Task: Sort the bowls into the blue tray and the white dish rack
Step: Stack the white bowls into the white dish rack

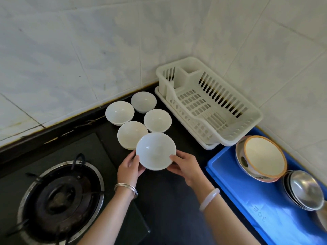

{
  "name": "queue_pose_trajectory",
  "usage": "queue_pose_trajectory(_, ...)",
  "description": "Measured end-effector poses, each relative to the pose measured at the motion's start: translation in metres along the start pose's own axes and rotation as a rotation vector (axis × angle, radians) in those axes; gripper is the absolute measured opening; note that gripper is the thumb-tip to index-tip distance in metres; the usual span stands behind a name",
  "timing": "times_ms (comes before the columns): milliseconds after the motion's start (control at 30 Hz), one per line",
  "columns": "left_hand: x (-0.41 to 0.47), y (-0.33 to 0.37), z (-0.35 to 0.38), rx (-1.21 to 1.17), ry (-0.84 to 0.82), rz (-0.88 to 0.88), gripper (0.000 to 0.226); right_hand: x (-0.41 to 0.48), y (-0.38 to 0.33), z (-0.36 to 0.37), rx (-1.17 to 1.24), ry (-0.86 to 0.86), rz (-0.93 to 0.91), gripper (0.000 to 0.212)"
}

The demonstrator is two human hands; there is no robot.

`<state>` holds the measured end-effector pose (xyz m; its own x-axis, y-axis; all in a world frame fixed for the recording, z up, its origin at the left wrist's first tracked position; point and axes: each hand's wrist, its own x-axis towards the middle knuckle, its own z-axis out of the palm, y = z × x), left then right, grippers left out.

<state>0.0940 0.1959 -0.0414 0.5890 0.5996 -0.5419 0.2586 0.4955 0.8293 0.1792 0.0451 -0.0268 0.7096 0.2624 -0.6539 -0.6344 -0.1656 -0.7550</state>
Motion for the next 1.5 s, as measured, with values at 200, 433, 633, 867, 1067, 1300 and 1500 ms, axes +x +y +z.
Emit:
queue_pose_trajectory(200, 0.010, 0.070, 0.084, -0.034, -0.181, 0.047, 0.020, 0.001, -0.087, -0.041, 0.065, 0.065, -0.180, 0.031)
queue_pose_trajectory(433, 0.058, 0.121, 0.198, 0.043, -0.299, 0.055, 0.032, 0.060, -0.170, -0.093, 0.141, 0.170, -0.231, 0.029)
queue_pose_trajectory(633, 0.112, 0.123, 0.268, 0.118, -0.380, -0.002, 0.037, 0.136, -0.195, -0.123, 0.151, 0.232, -0.163, 0.034)
queue_pose_trajectory(867, 0.162, 0.099, 0.303, 0.220, -0.302, -0.049, 0.036, 0.195, -0.193, -0.126, 0.070, 0.307, -0.085, 0.010)
queue_pose_trajectory(1067, 0.191, 0.089, 0.320, 0.285, -0.293, -0.047, 0.040, 0.223, -0.191, -0.132, 0.103, 0.296, -0.129, 0.009)
queue_pose_trajectory(1300, 0.206, 0.078, 0.323, 0.302, -0.235, -0.008, 0.038, 0.241, -0.182, -0.130, 0.089, 0.309, -0.156, 0.013)
queue_pose_trajectory(1500, 0.206, 0.074, 0.321, 0.268, -0.247, -0.016, 0.038, 0.239, -0.183, -0.127, 0.123, 0.347, -0.086, 0.013)
